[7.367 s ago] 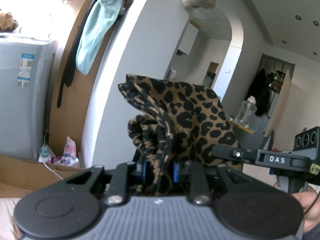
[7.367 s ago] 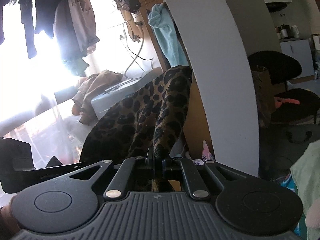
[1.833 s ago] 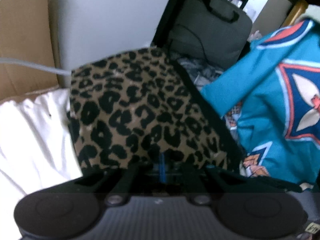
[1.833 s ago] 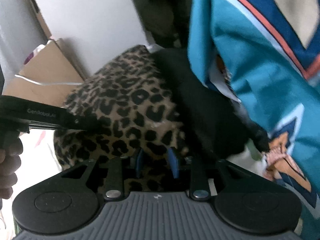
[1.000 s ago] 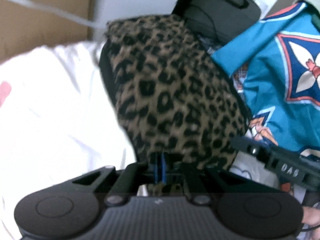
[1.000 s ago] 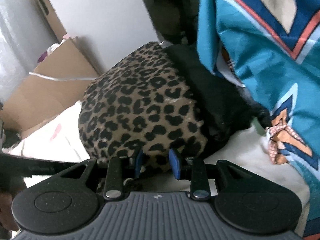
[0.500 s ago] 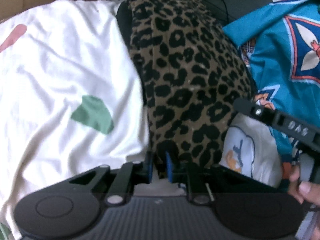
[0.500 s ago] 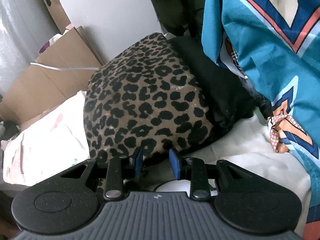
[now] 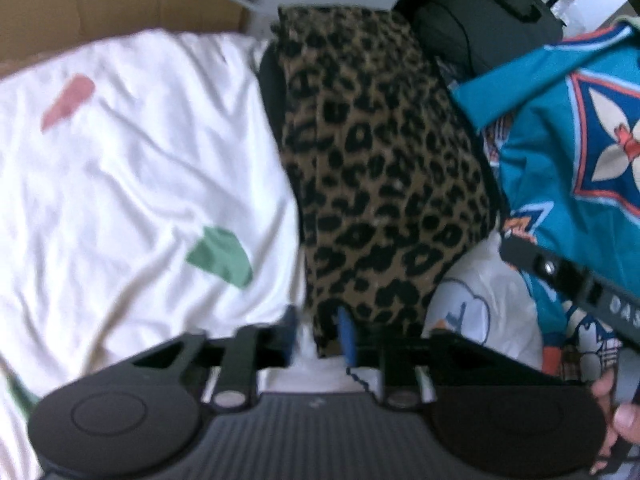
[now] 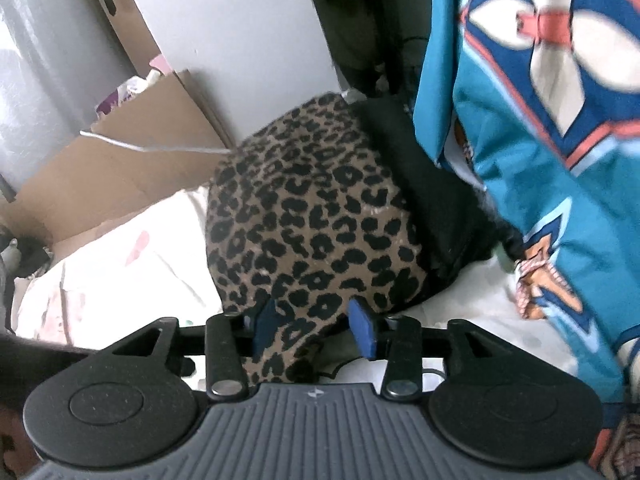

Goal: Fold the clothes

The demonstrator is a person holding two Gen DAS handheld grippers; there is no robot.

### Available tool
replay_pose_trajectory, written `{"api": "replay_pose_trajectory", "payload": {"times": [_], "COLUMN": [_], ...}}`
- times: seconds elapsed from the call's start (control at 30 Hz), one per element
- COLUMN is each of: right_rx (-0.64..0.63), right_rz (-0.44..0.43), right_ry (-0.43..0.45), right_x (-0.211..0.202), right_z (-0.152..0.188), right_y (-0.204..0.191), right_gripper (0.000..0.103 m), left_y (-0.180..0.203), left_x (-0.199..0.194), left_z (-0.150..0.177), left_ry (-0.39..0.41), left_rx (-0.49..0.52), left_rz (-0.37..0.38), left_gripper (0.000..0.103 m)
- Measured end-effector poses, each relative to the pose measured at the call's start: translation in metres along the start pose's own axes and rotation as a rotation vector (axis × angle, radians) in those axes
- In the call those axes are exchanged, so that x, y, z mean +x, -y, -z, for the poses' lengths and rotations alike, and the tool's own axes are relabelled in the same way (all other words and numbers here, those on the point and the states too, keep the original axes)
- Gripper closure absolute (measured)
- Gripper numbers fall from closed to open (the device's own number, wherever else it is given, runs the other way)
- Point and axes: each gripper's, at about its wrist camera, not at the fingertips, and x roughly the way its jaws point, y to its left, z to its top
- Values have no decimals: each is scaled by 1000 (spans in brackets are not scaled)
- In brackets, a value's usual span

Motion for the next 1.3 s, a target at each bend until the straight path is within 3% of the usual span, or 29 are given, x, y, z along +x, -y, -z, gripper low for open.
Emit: {"api": "replay_pose_trajectory", "payload": {"times": [0.03,0.07,0.13,0.3,0.7,1.03,1.3], "right_rx": [4,7,15,-17,-20,-74,-90], "right_rz": [4,8,7,21,17,3,37], "right_ry": [-3,-6,-25,-51,-15,16,-18], "right_x": [-6,-12,-23,-55,-151,-245,-313], "right_z": [-4,-8,-17,-40,-80,-101,-119], "right_y": [-2,-5,-10,-31,-86,-131,-172], "right_gripper": [34,22,10,3,0,0,0], "left_y": [0,0,-2,7,8,4,-15], "left_x": [-9,-17,-36,-88,-221,-341,-419], "left_z": [-5,-9,-20,-50,-63,-41,-19], "left_ry": [11,23,33,62,94,161,189], "left_rx": [2,4,-1,32,-3,-95,-153], "left_rz": [-14,-27,-44,-121,-186,-193,-264], "left_gripper": [46,41,25,4,2,1,1]}}
